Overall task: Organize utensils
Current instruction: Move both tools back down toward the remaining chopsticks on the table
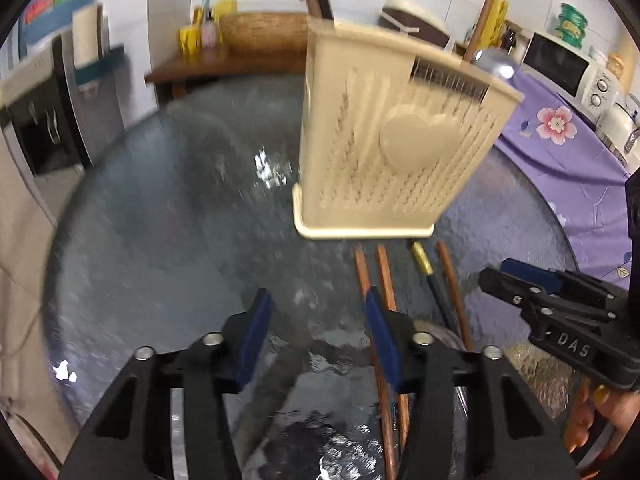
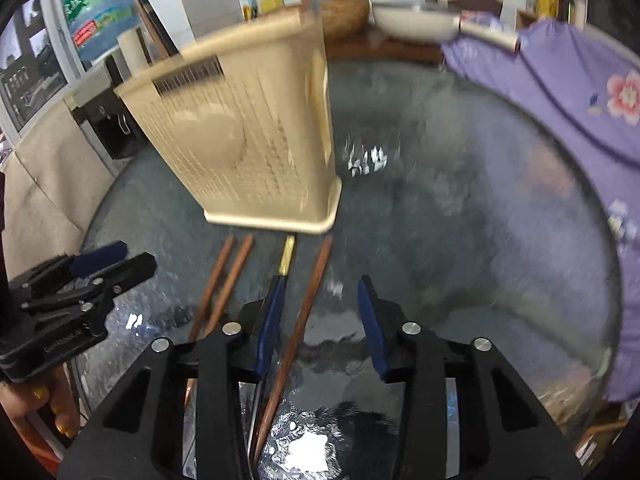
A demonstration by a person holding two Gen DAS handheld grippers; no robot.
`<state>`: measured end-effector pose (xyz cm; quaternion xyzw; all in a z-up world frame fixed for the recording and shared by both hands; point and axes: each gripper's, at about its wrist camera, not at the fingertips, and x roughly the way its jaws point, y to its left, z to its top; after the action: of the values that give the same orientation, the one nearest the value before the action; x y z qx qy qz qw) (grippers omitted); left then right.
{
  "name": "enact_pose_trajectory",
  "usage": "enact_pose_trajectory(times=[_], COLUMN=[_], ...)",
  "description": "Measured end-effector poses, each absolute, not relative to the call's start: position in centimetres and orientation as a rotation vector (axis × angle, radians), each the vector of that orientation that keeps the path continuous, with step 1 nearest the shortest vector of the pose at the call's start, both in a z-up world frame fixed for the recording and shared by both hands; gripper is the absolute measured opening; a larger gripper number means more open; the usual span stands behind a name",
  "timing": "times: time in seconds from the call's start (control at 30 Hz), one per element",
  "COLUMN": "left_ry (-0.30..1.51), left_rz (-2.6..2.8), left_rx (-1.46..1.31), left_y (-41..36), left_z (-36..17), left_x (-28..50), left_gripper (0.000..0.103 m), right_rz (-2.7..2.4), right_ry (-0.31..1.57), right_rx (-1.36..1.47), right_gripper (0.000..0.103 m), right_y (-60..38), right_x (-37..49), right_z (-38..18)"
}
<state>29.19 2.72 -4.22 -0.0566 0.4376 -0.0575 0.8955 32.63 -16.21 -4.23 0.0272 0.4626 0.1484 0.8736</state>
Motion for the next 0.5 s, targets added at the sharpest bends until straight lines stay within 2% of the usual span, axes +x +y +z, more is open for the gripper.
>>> enact_pose_trajectory(times=[0.27,0.5], left_ry=[0.946,0.959], left_rz=[-0.153,-0.165], left_rx=[-0.123,-0.088], left_y=[1.1,-0.2], left_z=[-5.6,-6.4], left_x=[30.2,30.6], left_gripper=[0.029,0.027], right_rz=[0.301,0.282], right_ry=[0.998,1.027], right_rx=[0.055,0.054], right_gripper=[0.032,0.031], right_y=[-15.2,-15.2], right_x=[33.6,35.1], right_z=[-6.0,-6.8])
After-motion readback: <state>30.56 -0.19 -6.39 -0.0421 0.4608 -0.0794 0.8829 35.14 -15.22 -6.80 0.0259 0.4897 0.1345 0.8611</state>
